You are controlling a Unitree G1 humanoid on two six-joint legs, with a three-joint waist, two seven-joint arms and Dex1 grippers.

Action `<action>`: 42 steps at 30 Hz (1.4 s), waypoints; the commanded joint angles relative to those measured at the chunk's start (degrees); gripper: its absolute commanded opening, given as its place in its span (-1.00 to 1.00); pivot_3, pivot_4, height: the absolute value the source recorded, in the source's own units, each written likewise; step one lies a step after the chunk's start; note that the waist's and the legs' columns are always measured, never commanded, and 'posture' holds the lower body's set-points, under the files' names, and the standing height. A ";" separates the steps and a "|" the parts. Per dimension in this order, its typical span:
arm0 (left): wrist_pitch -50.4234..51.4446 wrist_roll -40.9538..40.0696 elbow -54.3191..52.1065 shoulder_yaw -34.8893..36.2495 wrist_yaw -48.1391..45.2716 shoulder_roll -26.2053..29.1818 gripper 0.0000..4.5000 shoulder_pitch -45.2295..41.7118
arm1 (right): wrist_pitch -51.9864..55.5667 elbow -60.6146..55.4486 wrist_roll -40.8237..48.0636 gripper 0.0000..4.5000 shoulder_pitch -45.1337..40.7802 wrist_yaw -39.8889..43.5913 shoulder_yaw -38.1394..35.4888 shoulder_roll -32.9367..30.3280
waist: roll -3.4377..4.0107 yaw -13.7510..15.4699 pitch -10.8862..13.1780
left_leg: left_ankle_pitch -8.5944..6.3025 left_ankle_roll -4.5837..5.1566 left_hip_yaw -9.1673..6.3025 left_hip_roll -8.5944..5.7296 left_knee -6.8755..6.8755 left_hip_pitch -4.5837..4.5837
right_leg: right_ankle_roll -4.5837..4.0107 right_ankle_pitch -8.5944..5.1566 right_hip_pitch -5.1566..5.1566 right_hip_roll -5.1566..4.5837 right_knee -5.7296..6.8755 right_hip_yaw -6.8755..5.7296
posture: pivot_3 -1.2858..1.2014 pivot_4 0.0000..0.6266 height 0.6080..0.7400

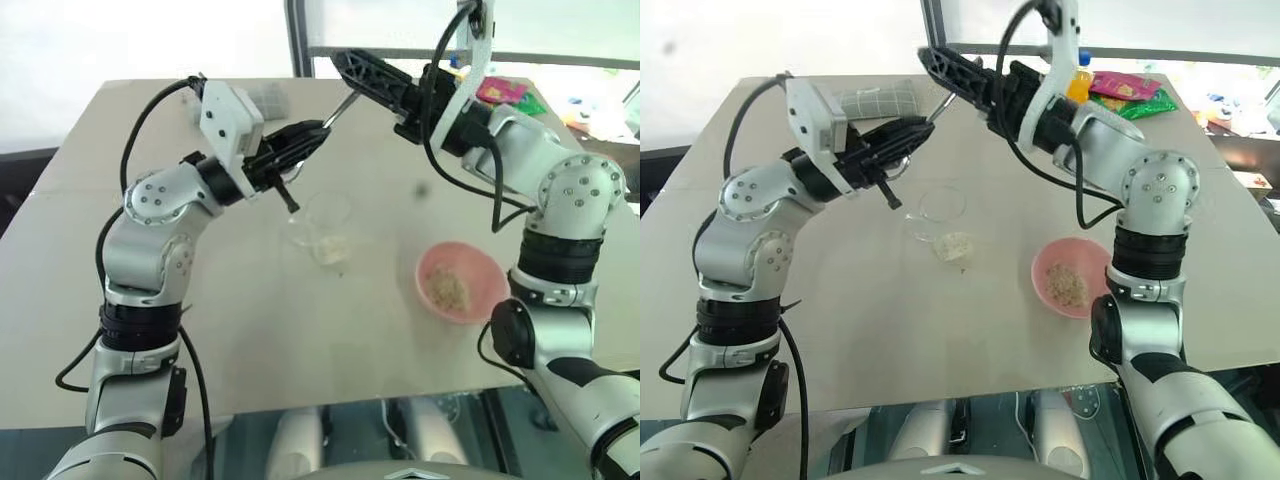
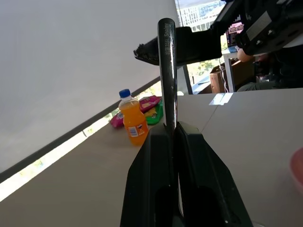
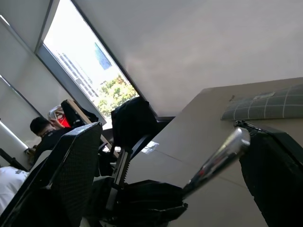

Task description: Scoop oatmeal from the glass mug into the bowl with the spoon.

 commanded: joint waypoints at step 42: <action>1.25 -7.51 -9.54 11.52 5.20 -4.90 0.01 31.66 | -11.10 2.95 9.31 -1.00 6.15 -26.28 -20.72 -10.01 | 0.11 -0.14 -0.02 | -0.03 0.13 0.05 0.04 0.07 0.11 | 0.00 0.01 -0.03 0.05 0.25 0.14 | 0.03 -0.52 1.00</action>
